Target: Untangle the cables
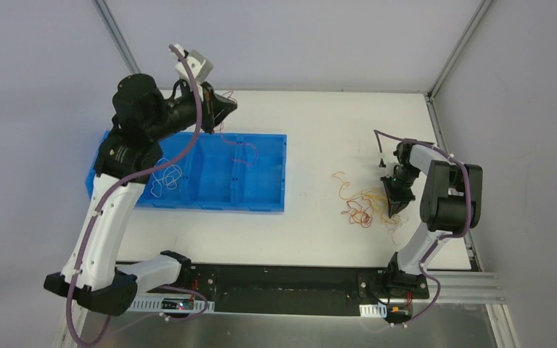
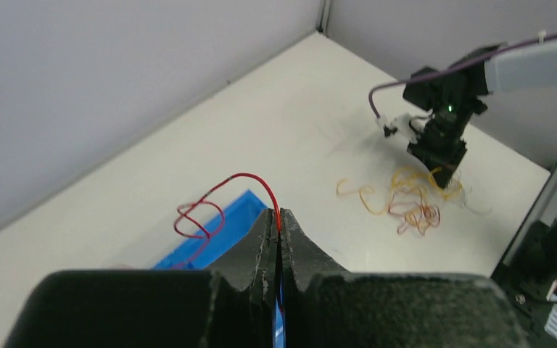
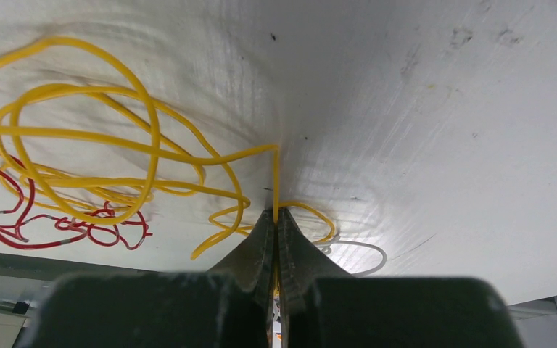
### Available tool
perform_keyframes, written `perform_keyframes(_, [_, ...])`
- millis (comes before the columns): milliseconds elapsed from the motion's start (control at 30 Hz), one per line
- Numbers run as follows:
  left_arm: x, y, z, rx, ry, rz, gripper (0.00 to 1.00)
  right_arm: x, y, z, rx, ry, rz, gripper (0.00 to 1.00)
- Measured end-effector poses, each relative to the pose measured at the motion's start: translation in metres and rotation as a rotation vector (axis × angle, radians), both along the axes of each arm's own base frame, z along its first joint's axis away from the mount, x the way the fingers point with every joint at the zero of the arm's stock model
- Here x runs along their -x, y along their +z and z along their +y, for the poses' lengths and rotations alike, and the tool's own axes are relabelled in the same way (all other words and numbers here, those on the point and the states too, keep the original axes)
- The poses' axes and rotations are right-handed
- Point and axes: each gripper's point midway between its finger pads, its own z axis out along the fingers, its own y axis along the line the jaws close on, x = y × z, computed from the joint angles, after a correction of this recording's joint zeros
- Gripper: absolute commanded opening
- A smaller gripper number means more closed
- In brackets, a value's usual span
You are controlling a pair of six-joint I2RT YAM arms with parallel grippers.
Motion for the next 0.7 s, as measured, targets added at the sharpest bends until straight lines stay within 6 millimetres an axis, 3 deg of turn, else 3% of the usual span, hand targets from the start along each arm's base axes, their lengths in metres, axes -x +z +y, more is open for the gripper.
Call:
perform_keyframes(133, [0.025, -0.036, 0.023, -0.034, 0.048, 0.043, 0.0, 0.0, 0.0, 0.0, -0.003, 0.001, -0.002, 0.0])
perform_keyframes(300, [0.026, -0.076, 0.057, -0.065, 0.183, 0.102, 0.0, 0.0, 0.0, 0.001, -0.005, 0.003, -0.002, 0.0])
perform_keyframes(700, [-0.028, -0.187, 0.098, -0.127, 0.331, 0.434, 0.0, -0.001, 0.008, 0.001, -0.008, 0.01, -0.03, 0.0])
